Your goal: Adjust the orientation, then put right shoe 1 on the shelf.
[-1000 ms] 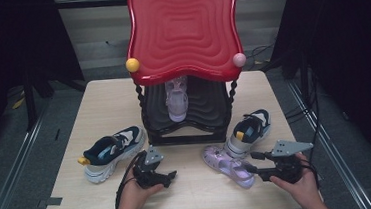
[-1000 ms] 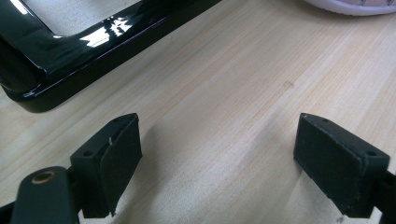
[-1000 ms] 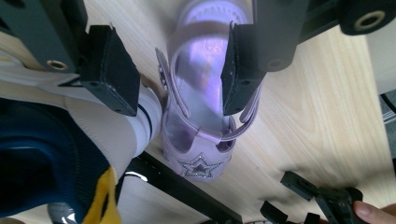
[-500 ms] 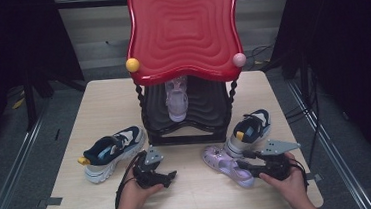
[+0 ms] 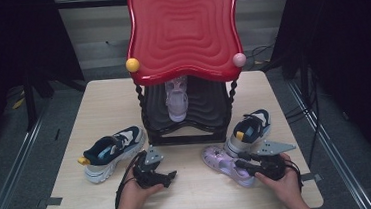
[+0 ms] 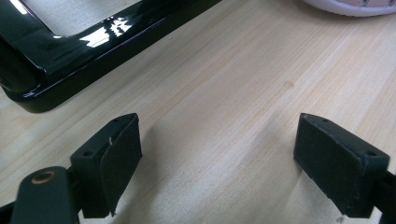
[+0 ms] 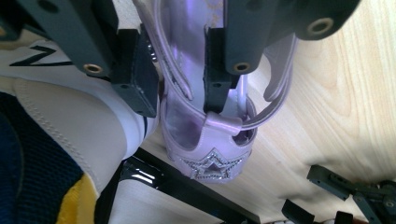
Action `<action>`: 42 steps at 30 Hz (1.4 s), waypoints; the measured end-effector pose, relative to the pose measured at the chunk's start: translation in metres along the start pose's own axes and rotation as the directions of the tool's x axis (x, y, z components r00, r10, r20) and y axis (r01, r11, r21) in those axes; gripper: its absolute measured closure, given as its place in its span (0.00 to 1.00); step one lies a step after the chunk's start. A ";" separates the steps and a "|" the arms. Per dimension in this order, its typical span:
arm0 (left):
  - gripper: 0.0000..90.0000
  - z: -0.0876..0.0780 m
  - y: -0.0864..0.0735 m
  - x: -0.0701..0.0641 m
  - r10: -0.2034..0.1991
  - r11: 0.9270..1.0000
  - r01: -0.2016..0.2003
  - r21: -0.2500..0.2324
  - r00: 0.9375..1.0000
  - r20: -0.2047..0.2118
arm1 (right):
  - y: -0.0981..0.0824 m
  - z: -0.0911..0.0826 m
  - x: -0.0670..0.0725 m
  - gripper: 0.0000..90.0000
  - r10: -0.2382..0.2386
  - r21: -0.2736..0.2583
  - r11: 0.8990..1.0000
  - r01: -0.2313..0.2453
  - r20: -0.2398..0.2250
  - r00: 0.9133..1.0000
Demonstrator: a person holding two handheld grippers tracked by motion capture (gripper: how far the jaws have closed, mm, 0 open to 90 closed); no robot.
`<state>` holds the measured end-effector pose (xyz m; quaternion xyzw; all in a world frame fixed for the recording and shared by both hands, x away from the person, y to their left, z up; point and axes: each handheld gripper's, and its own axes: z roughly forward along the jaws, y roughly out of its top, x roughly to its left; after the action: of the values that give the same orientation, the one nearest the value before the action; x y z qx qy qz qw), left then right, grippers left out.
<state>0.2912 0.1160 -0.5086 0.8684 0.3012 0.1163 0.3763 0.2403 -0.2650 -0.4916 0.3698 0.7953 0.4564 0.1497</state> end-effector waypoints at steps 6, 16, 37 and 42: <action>0.16 0.000 0.000 0.000 -0.001 1.000 0.001 0.000 1.000 0.000 | -0.004 0.001 -0.004 0.77 0.020 -0.021 1.000 -0.020 -0.018 1.000; 0.16 0.000 0.000 0.001 0.001 1.000 -0.001 0.002 1.000 -0.004 | -0.003 0.003 -0.006 0.90 0.000 -0.021 1.000 -0.001 -0.034 0.999; 0.16 0.000 0.001 0.001 -0.001 1.000 0.001 0.004 1.000 -0.004 | 0.011 -0.011 0.013 0.94 -0.105 -0.103 0.989 0.102 -0.020 0.994; 0.16 0.001 0.001 0.001 -0.005 1.000 0.005 0.001 1.000 -0.004 | 0.017 -0.021 0.017 0.94 -0.121 -0.125 0.985 0.119 -0.010 0.993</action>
<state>0.2922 0.1157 -0.5085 0.8676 0.3041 0.1171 0.3756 0.2245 -0.2600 -0.4641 0.3072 0.7873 0.4985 0.1929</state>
